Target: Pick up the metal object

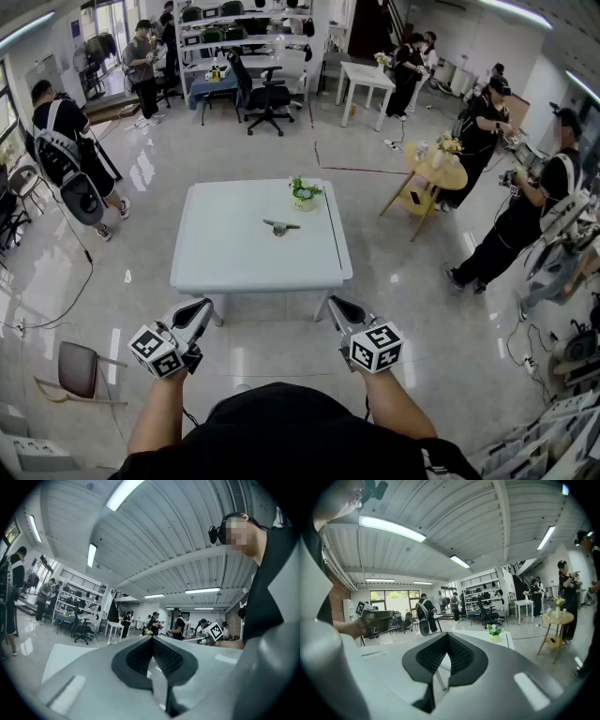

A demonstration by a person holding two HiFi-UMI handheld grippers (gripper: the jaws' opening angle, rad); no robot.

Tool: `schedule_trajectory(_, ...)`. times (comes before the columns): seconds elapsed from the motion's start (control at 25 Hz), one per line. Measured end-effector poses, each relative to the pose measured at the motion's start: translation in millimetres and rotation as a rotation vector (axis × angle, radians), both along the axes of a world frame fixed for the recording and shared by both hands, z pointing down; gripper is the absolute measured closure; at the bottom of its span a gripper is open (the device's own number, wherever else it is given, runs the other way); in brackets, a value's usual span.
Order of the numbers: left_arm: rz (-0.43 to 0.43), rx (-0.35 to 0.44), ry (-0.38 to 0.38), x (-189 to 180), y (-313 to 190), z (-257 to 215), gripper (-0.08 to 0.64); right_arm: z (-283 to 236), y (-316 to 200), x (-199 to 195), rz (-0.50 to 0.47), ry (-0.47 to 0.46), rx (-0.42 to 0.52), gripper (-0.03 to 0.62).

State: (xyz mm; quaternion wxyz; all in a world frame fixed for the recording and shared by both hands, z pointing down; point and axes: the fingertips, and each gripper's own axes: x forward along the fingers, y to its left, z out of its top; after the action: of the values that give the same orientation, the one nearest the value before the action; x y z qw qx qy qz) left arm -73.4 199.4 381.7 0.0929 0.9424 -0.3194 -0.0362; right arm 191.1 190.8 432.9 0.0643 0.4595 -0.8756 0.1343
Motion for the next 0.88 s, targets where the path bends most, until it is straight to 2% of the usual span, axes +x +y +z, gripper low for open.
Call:
schedule_trajectory(0.28, 0.002, -0.032, -0.015, 11, 3, -9, 0.56, -4, 5, 12, 0.013, -0.009, -0.004, 0.563)
schedule_trajectory(0.6, 0.032, -0.028, 0.004, 15, 4, -11, 0.56, -17, 9, 17, 0.029, -0.024, 0.015, 0.563)
schedule_trajectory(0.88, 0.007, -0.028, 0.002, 8, 3, -9, 0.549, -24, 8, 17, 0.029, -0.009, 0.035, 0.556)
